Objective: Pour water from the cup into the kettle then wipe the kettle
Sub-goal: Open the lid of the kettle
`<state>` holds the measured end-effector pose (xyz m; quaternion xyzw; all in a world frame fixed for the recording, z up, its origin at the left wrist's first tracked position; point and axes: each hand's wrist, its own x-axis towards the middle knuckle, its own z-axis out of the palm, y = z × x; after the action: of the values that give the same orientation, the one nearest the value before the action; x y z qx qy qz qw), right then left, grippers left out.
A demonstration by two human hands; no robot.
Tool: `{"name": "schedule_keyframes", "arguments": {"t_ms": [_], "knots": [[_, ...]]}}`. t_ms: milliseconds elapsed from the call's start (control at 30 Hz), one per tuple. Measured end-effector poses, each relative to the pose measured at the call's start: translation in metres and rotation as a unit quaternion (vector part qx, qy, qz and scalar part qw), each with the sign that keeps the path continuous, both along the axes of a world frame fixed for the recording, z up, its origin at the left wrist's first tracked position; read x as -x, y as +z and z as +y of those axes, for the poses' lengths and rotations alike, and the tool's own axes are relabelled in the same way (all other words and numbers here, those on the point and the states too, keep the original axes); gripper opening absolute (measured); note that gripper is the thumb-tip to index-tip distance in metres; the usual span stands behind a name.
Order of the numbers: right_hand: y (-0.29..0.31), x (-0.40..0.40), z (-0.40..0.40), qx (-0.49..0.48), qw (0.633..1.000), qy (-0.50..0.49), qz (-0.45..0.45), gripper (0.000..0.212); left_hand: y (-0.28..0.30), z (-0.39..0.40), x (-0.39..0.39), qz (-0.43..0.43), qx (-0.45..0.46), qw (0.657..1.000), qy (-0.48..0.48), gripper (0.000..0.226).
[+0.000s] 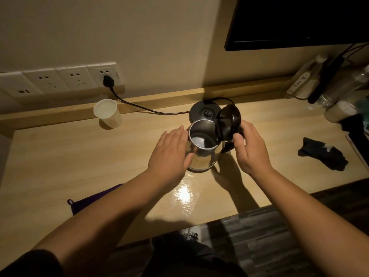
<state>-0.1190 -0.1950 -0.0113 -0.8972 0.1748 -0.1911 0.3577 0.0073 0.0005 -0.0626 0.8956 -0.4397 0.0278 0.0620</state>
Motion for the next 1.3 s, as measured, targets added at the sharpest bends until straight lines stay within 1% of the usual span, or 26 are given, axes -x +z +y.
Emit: {"name": "schedule_keyframes", "arguments": {"t_ms": [67, 167, 300, 433, 1033, 1200, 1300], "knots": [[-0.005, 0.006, -0.002, -0.033, 0.999, -0.031, 0.001, 0.041, 0.0, -0.001, -0.001, -0.003, 0.001, 1.0, -0.002, 0.066], [-0.011, 0.007, -0.002, -0.068, 0.996, -0.053, 0.004, 0.042, 0.0, -0.002, 0.0, -0.002, 0.002, 1.0, 0.004, 0.066], [-0.014, 0.005, 0.001, -0.078, 0.994, -0.07, -0.018, 0.039, 0.0, -0.002, 0.001, 0.003, -0.003, 1.0, 0.004, 0.067], [-0.017, 0.008, 0.001, -0.11, 0.99, -0.084, -0.021, 0.03, 0.003, -0.002, 0.001, 0.011, -0.005, 1.0, 0.005, 0.067], [-0.014, 0.001, -0.003, -0.115, 0.991, -0.07, -0.02, 0.016, 0.007, -0.006, 0.001, 0.008, -0.016, 0.999, 0.036, 0.065], [-0.012, 0.002, -0.005, -0.103, 0.993, -0.056, -0.016, 0.019, 0.009, -0.006, 0.0, 0.008, -0.019, 0.999, 0.038, 0.065], [-0.009, 0.004, -0.007, -0.102, 0.994, -0.049, -0.006, 0.025, 0.011, -0.006, 0.001, 0.009, -0.021, 0.999, 0.043, 0.065]]}}
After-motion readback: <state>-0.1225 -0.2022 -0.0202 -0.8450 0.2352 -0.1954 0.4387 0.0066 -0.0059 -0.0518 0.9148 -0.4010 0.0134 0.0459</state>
